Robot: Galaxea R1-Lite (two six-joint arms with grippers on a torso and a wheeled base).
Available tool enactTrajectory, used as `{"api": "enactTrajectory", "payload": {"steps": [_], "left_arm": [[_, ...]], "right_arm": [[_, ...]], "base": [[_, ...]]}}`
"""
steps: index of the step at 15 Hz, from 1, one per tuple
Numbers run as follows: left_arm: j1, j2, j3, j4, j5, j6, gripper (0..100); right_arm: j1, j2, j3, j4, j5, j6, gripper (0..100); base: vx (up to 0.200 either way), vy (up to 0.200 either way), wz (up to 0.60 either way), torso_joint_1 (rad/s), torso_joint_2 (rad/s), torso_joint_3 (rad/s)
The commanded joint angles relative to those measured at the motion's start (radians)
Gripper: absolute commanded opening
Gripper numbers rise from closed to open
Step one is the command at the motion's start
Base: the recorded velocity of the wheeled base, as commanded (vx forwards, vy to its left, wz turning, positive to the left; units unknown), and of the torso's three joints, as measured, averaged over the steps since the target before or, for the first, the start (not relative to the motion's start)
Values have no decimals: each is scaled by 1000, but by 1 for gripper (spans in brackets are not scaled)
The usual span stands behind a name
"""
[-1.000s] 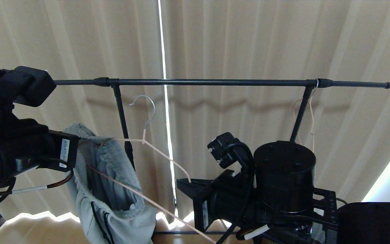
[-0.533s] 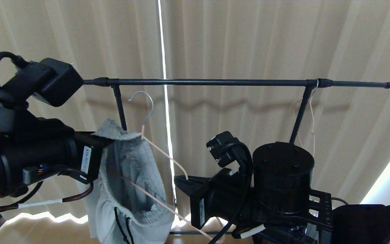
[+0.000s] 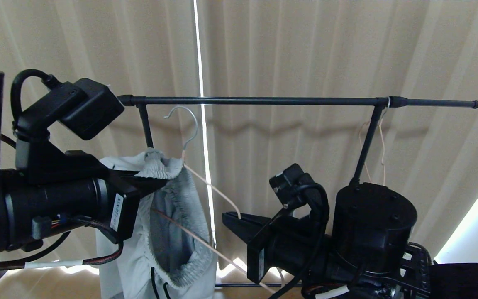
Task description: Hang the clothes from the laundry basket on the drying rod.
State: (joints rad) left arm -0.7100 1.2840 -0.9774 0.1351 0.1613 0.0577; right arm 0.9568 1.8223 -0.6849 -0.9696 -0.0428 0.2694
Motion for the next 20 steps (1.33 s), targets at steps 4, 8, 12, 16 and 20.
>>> {"api": "enactTrajectory", "payload": {"steps": [4, 8, 12, 16, 20], "left_arm": [[-16, 0, 11, 0, 0, 1, 100], [-22, -11, 25, -3, 0, 2, 100], [-26, -88, 129, -123, -35, 54, 100], [-3, -138, 195, -209, -35, 131, 100], [135, -144, 243, -379, -95, 337, 100]], "right_arm": [[-6, -75, 21, -1, 6, -12, 0], [-9, -115, 34, -3, 6, -12, 0], [-53, -160, 39, 0, 9, -13, 0], [-119, -230, 77, 19, 69, -76, 0], [-214, -420, 82, 287, 196, -87, 0]], "base": [[0, 0, 0, 0, 0, 0], [0, 0, 0, 0, 0, 0], [0, 0, 0, 0, 0, 0], [0, 0, 0, 0, 0, 0], [0, 0, 0, 0, 0, 0]]}}
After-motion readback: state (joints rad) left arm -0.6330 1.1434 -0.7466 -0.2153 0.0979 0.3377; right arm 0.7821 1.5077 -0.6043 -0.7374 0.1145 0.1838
